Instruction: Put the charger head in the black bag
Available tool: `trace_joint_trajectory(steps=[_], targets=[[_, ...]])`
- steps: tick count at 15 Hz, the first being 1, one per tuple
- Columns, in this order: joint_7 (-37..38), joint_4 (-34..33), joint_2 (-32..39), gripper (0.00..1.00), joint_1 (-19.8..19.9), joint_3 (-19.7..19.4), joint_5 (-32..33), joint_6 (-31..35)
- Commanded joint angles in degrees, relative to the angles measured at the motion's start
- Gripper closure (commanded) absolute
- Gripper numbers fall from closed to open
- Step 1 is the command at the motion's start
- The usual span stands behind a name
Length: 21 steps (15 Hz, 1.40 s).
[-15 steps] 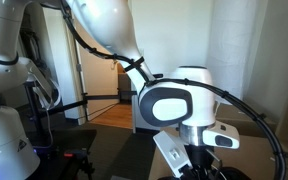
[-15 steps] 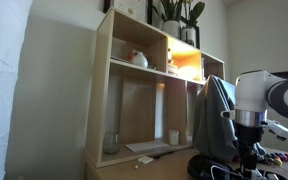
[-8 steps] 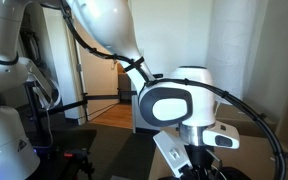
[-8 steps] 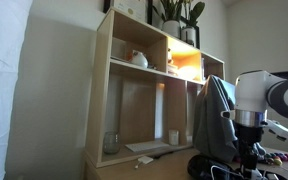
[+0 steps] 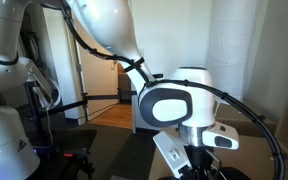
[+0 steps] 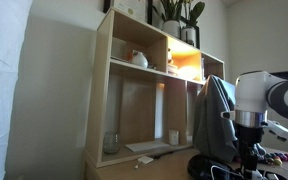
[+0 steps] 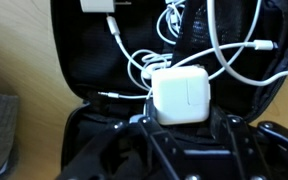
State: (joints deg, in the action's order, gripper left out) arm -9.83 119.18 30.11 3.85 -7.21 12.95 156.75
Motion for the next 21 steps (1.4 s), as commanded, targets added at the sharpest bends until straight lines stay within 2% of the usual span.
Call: trace_joint_trajectory(steps=[1,3,8,12,16,19,20,21], targets=[[0.2,0.0,-0.2,0.16,0.1,0.1,0.6,0.0],[0.3,0.0,-0.1,0.01,-0.1,0.0,0.7,-0.3],[0.1,3.0,-2.3,0.00,-0.3,-0.4,1.7,3.4],[-0.2,9.8,-6.5,0.00,-0.8,-1.9,4.9,15.0],[-0.5,17.5,-10.7,0.00,-2.8,-5.7,7.0,26.6],[-0.1,20.6,-12.5,0.00,-4.4,-8.2,8.5,28.8],[-0.1,17.1,-9.4,0.00,-2.7,-6.1,7.4,27.5],[-0.1,18.0,-10.0,0.00,-3.1,-6.7,7.5,27.6]])
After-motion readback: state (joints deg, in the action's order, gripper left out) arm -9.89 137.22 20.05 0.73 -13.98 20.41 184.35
